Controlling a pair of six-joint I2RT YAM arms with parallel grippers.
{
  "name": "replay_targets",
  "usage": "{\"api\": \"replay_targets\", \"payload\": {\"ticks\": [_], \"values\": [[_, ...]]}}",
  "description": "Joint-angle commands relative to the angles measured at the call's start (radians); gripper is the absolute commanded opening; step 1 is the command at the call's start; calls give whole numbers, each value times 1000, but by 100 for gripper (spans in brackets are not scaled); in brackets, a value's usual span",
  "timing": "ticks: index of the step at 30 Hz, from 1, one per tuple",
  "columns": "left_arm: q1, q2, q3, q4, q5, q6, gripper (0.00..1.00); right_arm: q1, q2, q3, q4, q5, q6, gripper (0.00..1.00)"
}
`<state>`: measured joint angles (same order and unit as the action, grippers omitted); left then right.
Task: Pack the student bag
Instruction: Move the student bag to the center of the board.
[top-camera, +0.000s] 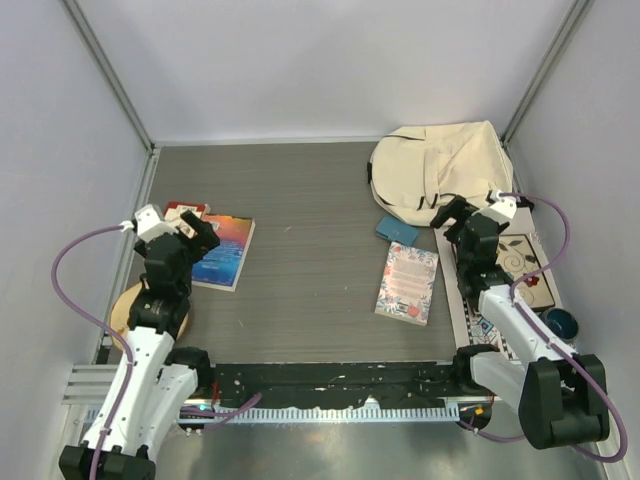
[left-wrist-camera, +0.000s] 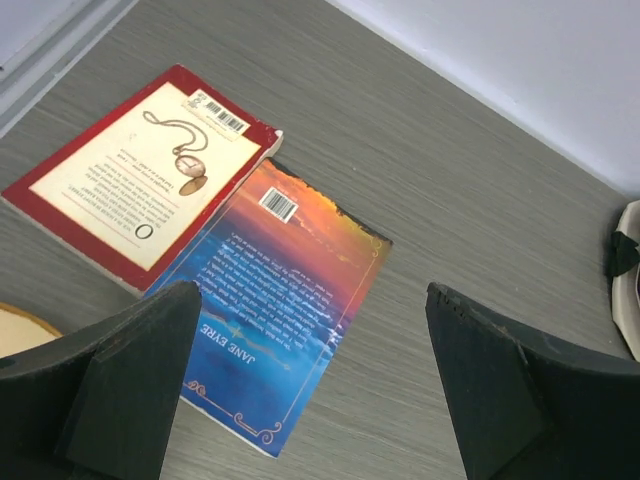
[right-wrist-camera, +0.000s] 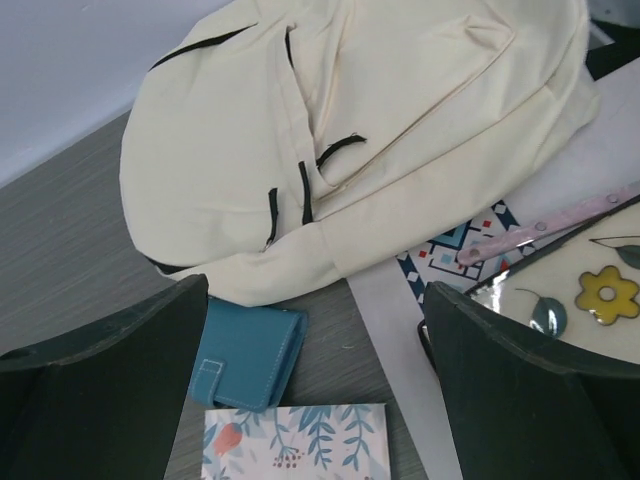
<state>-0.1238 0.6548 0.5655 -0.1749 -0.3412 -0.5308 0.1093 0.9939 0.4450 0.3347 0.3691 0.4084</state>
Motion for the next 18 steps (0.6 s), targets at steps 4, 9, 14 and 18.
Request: {"api": "replay_targets", "payload": {"ticks": [4,9,14,18], "values": [[1,23,240,-393,-16,-153,100,-2,34,164,-162,-269,92,94],[1,19,315,-549,24,-161,100,-8,80,167,-192,-354,154,94],[1,-53,245,-511,131,-163,99,-8,83,181,-218,-418,199,93],[1,-103,200,-494,139,-156,99,-10,58,190,-284,-426,224,93]]}}
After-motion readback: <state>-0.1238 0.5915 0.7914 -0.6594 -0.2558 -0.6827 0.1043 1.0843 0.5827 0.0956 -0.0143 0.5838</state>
